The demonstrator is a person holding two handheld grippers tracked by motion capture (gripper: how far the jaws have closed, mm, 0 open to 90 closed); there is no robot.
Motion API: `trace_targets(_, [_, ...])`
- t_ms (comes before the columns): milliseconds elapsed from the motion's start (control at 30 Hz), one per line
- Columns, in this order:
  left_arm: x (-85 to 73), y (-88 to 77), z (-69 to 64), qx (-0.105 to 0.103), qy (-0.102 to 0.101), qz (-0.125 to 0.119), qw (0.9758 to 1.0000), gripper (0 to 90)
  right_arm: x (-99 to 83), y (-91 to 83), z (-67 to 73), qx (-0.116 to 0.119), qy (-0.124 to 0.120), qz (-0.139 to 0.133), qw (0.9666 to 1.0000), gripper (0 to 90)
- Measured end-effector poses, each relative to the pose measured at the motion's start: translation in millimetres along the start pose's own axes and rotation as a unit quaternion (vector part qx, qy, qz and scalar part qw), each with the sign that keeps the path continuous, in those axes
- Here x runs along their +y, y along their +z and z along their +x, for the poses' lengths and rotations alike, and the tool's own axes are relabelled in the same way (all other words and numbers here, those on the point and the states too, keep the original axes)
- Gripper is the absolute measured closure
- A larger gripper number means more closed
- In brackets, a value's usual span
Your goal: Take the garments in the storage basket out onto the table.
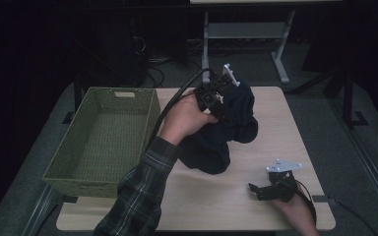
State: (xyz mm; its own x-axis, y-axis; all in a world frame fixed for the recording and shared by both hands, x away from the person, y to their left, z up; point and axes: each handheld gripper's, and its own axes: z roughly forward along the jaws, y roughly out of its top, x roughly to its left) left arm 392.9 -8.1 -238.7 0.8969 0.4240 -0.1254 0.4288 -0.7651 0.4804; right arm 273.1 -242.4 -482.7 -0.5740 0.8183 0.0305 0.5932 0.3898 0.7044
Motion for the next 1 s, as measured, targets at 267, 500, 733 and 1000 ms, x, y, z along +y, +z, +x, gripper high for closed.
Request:
trace_targets(267, [2.7, 32.7, 4.4, -0.023, -0.004, 0.012, 0.9997, 69.0, 0.0, -0.1, 0.1, 0.000, 0.000, 0.000, 1.0000, 2.5])
trace_targets(500, [2.8, 57.9, 10.7, -0.044, -0.007, 0.015, 0.9989, 68.9, -0.1, 0.1, 0.2, 0.001, 0.001, 0.000, 1.0000, 2.5])
trace_targets(733, [-2.7, 84.3, 27.9, -0.069, -0.013, 0.007, 0.9975, 68.3, -0.1, 0.0, 0.2, 0.000, 0.001, 0.000, 1.0000, 2.5])
trace_targets(1000, [-12.3, 107.5, 50.8, -0.069, -0.027, 0.015, 0.9972, 67.4, 0.0, 0.0, 0.2, 0.000, 0.001, 0.000, 1.0000, 2.5])
